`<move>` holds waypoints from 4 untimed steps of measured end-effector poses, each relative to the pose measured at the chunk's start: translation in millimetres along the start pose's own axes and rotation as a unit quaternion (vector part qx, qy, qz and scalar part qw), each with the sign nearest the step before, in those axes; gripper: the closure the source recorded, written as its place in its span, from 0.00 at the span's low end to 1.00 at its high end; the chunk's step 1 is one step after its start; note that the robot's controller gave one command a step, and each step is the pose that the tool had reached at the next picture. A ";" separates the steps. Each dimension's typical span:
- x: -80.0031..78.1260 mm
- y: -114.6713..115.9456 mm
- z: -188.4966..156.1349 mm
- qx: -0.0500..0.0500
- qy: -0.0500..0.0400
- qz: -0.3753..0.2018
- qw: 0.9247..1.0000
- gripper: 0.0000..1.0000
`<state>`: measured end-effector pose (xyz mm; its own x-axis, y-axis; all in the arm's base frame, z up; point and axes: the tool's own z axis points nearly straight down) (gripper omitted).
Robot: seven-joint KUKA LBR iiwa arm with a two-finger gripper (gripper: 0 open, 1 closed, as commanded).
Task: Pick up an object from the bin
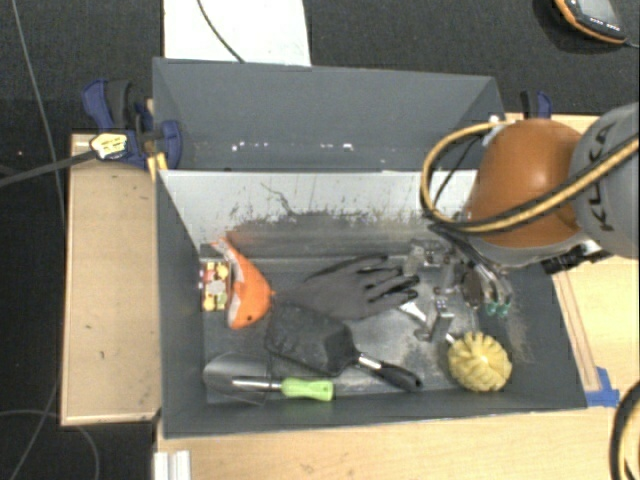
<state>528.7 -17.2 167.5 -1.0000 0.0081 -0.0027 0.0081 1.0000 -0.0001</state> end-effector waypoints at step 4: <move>-17.7 -61.8 74.4 0.001 -0.002 -0.211 0.978 0.00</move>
Offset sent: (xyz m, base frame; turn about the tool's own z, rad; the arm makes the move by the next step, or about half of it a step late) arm 0.0324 -0.0406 -0.0330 -0.0063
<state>546.1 -79.1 93.1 -0.9145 -0.4044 -0.0068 -0.4044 0.9146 -0.0038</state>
